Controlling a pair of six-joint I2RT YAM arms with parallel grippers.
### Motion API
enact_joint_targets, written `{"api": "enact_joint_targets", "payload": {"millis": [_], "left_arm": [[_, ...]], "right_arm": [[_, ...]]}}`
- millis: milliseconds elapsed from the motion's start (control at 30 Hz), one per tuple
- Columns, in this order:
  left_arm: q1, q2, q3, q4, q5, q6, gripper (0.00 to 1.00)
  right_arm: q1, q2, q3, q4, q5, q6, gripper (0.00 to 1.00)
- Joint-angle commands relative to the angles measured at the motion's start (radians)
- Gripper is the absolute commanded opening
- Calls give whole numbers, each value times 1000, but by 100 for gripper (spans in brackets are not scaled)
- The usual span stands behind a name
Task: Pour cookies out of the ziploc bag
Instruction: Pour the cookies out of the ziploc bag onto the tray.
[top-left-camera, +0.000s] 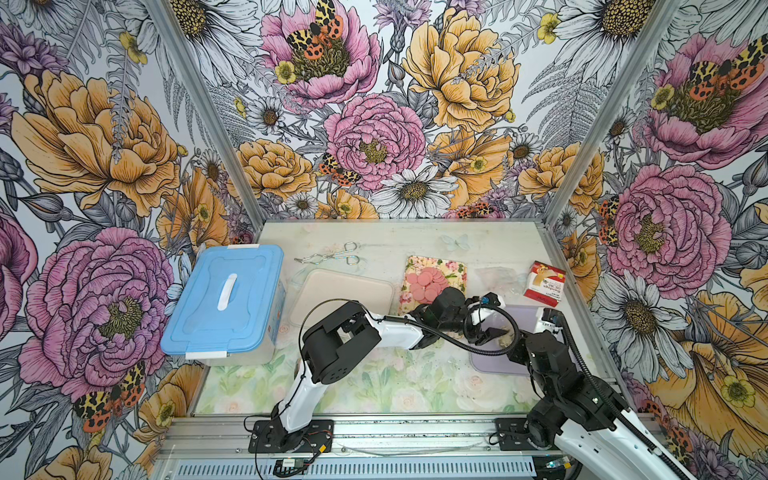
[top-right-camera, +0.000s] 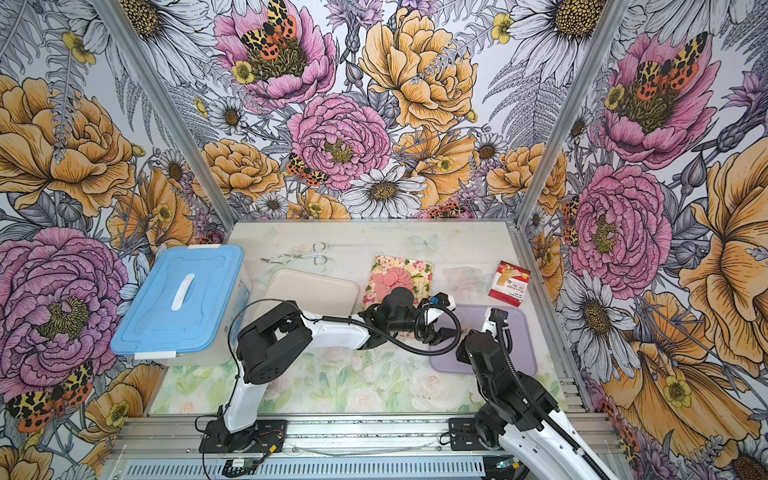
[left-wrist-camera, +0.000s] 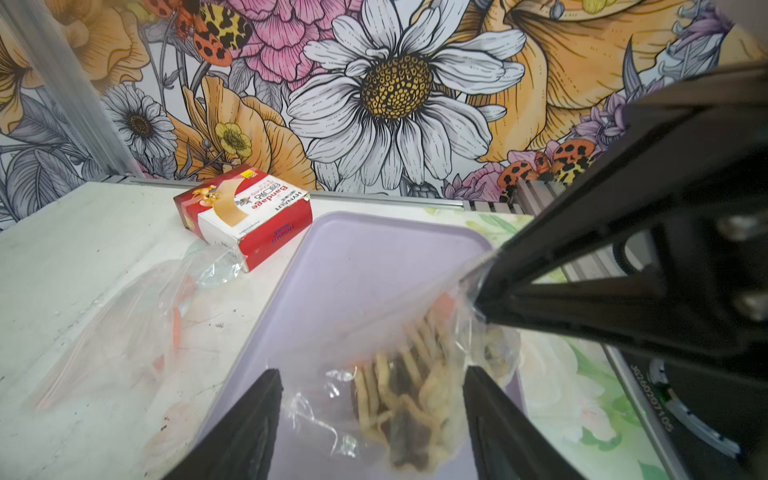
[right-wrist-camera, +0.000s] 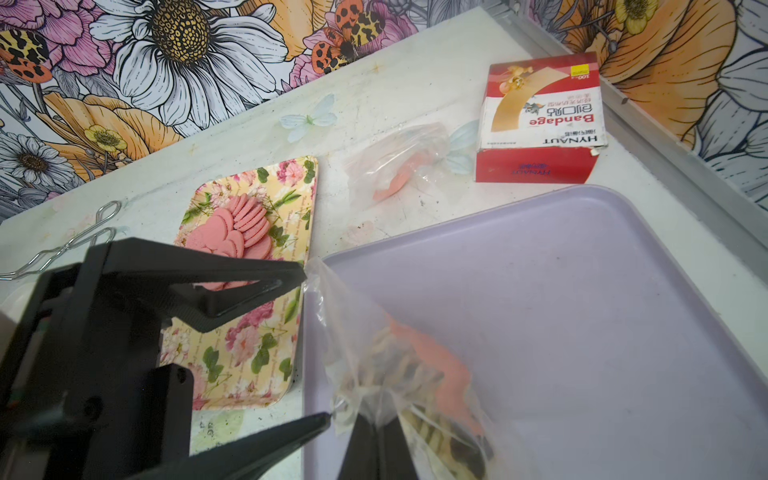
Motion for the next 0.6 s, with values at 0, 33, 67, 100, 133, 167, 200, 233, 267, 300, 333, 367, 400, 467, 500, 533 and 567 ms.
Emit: {"api": "enact_joint_targets", "payload": {"millis": [0, 33, 67, 100, 133, 167, 200, 233, 267, 300, 333, 367, 400, 467, 500, 533, 567], "left_arm": [[1, 40, 20, 59, 77, -48, 70], [0, 45, 23, 60, 89, -53, 69], [-2, 49, 23, 61, 96, -57, 69], [-7, 50, 21, 61, 95, -55, 69], [-10, 52, 17, 62, 93, -51, 69], [-13, 52, 10, 67, 92, -50, 69], [-16, 52, 2, 73, 91, -50, 69], [-17, 54, -1, 73, 89, -48, 69], [-20, 61, -2, 73, 81, -48, 69], [-18, 72, 6, 73, 76, -50, 69], [-19, 83, 14, 73, 80, -52, 69], [-19, 94, 26, 73, 81, -55, 69], [-20, 104, 34, 73, 85, -60, 69], [-23, 119, 55, 73, 97, -70, 68], [-27, 122, 61, 73, 96, -70, 68], [-30, 123, 65, 73, 82, -67, 67], [-36, 126, 69, 74, 67, -62, 65]], "right_arm": [[-3, -10, -5, 21, 8, -7, 0], [-3, -11, -7, 23, 8, -7, 0], [-3, -9, -7, 23, 8, -9, 0], [-3, -9, -6, 24, 8, -9, 0], [-4, -8, -6, 24, 9, -9, 0], [-3, -8, -7, 25, 8, -9, 0], [-3, -6, -7, 26, 8, -10, 0], [-4, -6, -7, 27, 7, -10, 0], [-3, -6, -7, 28, 6, -12, 0], [-3, -6, -7, 27, 5, -12, 0], [-3, -8, -7, 27, 5, -12, 0], [-3, -9, -7, 27, 3, -13, 0], [-3, -10, -7, 27, 3, -12, 0], [-3, -14, -9, 27, 4, -12, 0], [-3, -13, -8, 27, 4, -12, 0], [-3, -14, -8, 27, 3, -12, 0], [-3, -15, -8, 27, 3, -12, 0]]}}
